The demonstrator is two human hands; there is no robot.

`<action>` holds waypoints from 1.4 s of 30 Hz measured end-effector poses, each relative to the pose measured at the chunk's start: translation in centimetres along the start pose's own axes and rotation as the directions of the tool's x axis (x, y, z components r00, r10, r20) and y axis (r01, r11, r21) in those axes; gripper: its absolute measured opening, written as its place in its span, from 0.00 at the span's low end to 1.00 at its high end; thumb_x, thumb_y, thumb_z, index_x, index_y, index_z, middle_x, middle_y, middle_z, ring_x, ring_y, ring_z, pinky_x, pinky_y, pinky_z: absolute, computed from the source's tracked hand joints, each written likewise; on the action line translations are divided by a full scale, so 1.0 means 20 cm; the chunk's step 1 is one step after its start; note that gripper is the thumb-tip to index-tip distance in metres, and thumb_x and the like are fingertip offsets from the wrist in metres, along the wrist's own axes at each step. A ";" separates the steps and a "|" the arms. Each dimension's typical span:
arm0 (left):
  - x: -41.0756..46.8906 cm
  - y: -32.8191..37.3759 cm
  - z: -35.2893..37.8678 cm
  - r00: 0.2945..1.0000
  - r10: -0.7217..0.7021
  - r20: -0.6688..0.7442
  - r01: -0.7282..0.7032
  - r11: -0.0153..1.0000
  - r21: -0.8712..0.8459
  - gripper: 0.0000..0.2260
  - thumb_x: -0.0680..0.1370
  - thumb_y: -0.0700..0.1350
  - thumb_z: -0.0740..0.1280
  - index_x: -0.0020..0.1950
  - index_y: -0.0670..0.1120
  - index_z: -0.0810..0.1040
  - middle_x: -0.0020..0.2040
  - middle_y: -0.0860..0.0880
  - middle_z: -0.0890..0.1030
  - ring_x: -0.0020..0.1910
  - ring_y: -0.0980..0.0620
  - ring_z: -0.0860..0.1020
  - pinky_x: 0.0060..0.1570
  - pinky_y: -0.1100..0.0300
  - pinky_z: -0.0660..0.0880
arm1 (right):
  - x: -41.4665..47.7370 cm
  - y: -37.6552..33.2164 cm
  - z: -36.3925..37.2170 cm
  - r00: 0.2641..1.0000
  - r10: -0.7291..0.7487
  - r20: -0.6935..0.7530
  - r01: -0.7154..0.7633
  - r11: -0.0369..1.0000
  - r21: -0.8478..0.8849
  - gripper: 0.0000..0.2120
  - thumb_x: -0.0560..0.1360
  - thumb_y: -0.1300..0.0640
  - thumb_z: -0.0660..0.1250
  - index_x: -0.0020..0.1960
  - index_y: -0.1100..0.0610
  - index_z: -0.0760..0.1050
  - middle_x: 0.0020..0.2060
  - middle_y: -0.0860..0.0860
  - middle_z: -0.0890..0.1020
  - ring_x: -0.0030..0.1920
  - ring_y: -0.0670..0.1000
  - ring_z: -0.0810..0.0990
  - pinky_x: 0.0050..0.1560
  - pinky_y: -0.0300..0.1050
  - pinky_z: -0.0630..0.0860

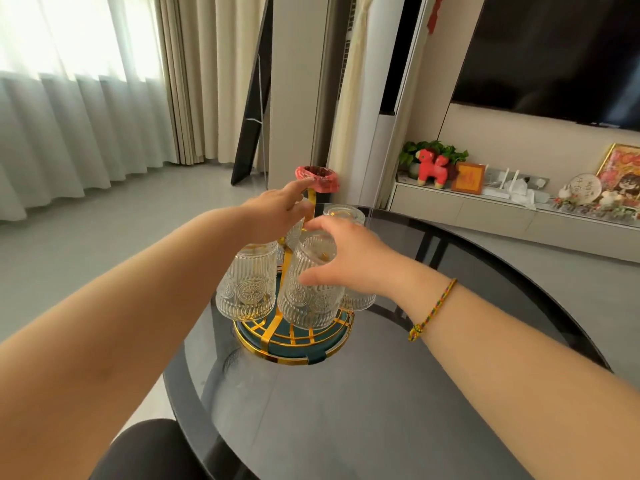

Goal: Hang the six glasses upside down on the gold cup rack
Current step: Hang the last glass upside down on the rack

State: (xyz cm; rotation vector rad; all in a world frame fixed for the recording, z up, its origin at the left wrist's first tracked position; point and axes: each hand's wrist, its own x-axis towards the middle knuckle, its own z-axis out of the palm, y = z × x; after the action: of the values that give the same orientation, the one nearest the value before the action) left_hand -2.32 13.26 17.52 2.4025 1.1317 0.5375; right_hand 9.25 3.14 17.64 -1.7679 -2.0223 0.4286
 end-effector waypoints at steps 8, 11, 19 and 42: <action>0.03 -0.01 0.02 0.990 0.047 -0.130 -0.028 0.989 0.143 0.19 0.79 0.48 0.51 0.70 0.50 0.54 0.68 0.41 0.68 0.68 0.43 0.63 0.64 0.47 0.59 | 0.05 0.03 0.08 1.000 0.003 0.022 -0.002 1.000 -0.028 0.34 0.65 0.51 0.71 0.67 0.52 0.62 0.68 0.53 0.65 0.68 0.55 0.57 0.65 0.51 0.61; 0.08 -0.03 0.02 0.989 0.040 -0.140 -0.016 0.986 0.165 0.19 0.79 0.48 0.50 0.70 0.50 0.53 0.69 0.42 0.67 0.68 0.43 0.62 0.65 0.47 0.58 | 0.10 0.03 0.09 1.000 0.006 0.015 -0.006 1.000 -0.029 0.33 0.66 0.51 0.70 0.67 0.53 0.62 0.68 0.54 0.65 0.69 0.56 0.56 0.65 0.51 0.61; 0.20 -0.09 -0.01 0.984 0.013 -0.176 0.038 0.957 0.288 0.20 0.79 0.49 0.48 0.71 0.52 0.49 0.72 0.44 0.62 0.72 0.46 0.54 0.70 0.47 0.48 | 0.24 0.09 0.11 0.999 0.012 -0.034 -0.012 1.000 -0.023 0.30 0.69 0.50 0.67 0.68 0.53 0.61 0.70 0.52 0.62 0.70 0.54 0.54 0.67 0.51 0.58; -0.50 -0.03 0.49 0.752 0.190 -0.631 -0.229 0.973 0.020 0.14 0.73 0.45 0.56 0.47 0.42 0.80 0.47 0.42 0.83 0.49 0.52 0.76 0.51 0.57 0.71 | -0.26 0.31 0.42 0.876 0.045 -0.480 0.082 0.967 0.240 0.10 0.70 0.65 0.63 0.50 0.60 0.76 0.51 0.54 0.77 0.52 0.45 0.68 0.51 0.19 0.57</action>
State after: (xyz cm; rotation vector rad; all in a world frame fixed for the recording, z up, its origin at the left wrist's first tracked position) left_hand -3.59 3.68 7.54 2.3646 1.0556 1.5259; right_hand 10.95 -0.78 6.85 -1.5112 -1.5542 0.1978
